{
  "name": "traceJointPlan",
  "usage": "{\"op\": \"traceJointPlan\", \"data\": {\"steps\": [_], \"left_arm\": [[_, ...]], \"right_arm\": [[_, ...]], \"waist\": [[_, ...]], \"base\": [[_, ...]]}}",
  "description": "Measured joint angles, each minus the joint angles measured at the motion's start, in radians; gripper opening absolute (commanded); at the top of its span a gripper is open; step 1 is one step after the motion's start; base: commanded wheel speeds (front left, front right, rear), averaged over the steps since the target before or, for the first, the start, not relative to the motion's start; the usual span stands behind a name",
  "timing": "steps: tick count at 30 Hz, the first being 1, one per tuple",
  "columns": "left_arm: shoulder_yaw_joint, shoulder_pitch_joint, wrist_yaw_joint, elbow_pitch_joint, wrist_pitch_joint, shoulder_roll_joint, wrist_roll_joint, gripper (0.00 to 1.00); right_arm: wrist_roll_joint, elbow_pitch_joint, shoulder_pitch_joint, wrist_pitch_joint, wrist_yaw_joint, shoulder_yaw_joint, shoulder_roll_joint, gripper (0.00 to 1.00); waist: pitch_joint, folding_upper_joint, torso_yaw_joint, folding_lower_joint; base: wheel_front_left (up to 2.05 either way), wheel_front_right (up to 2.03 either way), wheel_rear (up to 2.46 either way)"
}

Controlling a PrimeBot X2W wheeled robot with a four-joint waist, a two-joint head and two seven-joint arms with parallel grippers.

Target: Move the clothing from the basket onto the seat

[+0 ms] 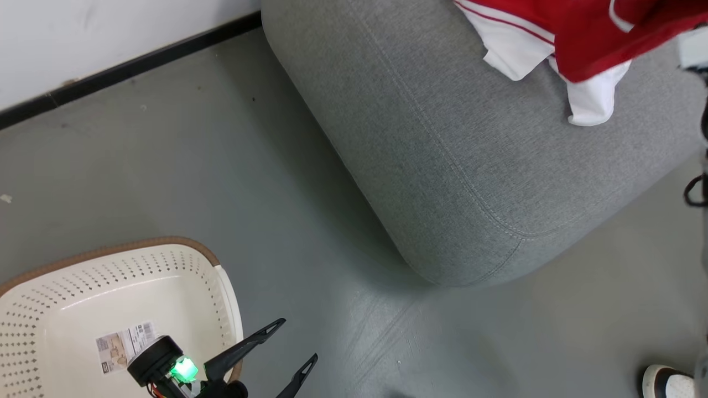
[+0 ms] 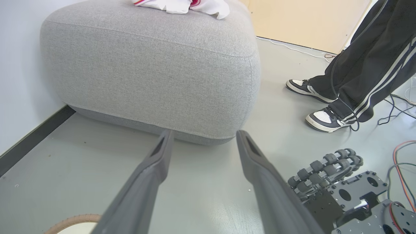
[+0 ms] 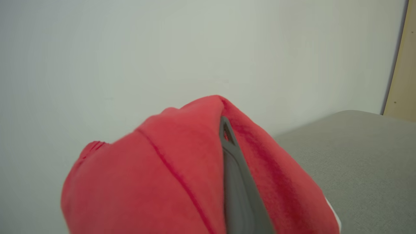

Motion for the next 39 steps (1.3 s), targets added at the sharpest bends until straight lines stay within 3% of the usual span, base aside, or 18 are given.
{"op": "traceJointPlan", "data": {"steps": [8,14,28,39], "left_arm": [[0.010,0.000,0.000,-0.041,0.000,0.026,0.017,1.00],[0.021,0.005,0.000,-0.050,0.000,0.050,0.020,1.00],[0.044,0.024,0.000,-0.100,-0.002,0.085,0.028,1.00],[0.068,0.024,0.000,-0.121,-0.004,0.093,0.036,1.00]], "right_arm": [[-0.002,0.128,-0.105,-0.009,0.000,-0.109,-0.046,0.00],[0.001,0.248,-0.156,-0.012,0.000,-0.176,-0.044,0.00],[0.004,0.388,-0.305,-0.072,0.000,-0.476,-0.059,0.00],[-0.073,0.535,-0.317,-0.072,0.000,-0.508,-0.044,0.00]], "waist": [[0.057,0.0000,0.008,0.0000],[0.095,0.0000,0.017,0.0000],[0.170,0.0000,0.047,0.0000],[0.217,0.0000,0.077,0.0000]], "base": [[0.00,0.00,0.00],[0.00,0.00,0.00],[0.00,0.00,0.00],[0.00,0.00,0.00]]}}
